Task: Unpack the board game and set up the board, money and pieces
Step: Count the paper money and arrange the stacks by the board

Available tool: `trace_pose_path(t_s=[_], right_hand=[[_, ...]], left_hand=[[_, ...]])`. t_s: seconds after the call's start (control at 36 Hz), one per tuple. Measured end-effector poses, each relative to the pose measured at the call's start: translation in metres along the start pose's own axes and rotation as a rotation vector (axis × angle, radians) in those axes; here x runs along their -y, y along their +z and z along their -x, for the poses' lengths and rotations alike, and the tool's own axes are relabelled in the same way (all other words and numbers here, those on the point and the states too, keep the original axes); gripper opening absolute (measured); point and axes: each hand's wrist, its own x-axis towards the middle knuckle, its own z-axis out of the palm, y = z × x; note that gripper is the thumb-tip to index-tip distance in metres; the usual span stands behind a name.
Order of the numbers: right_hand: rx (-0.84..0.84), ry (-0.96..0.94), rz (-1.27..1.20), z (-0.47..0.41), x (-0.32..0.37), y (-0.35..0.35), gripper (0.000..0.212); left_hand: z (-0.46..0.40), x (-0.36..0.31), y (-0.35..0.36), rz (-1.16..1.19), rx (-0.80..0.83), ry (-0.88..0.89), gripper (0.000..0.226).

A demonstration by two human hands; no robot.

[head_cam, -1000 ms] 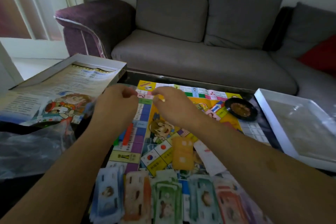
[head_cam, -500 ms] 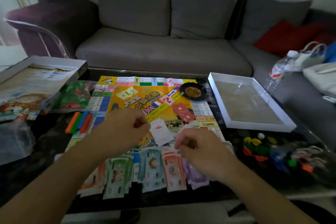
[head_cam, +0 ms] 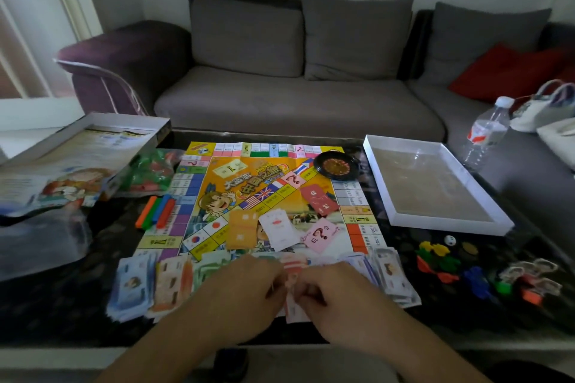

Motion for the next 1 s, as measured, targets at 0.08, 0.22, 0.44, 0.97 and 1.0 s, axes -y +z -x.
trace_pose_path(t_s=[0.08,0.22,0.44,0.97,1.0], right_hand=[[-0.021,0.036,-0.007,-0.007,0.001,-0.001,0.014],[-0.094,0.1,-0.022,-0.029,0.002,-0.013,0.022],[-0.317,0.284,0.023,-0.113,-0.037,-0.059,0.017],[-0.338,0.512,0.07,-0.19,-0.072,-0.046,0.053],[-0.337,0.502,0.065,-0.189,-0.071,-0.046,0.052]], left_hand=[[-0.001,0.007,-0.003,0.011,-0.019,-0.034,0.018],[-0.008,0.025,-0.016,0.047,-0.061,-0.114,0.015],[-0.037,0.058,-0.045,0.069,-0.124,-0.165,0.02],[-0.071,0.07,-0.042,0.146,-0.138,-0.179,0.021],[-0.071,0.071,-0.041,0.151,-0.14,-0.18,0.021]])
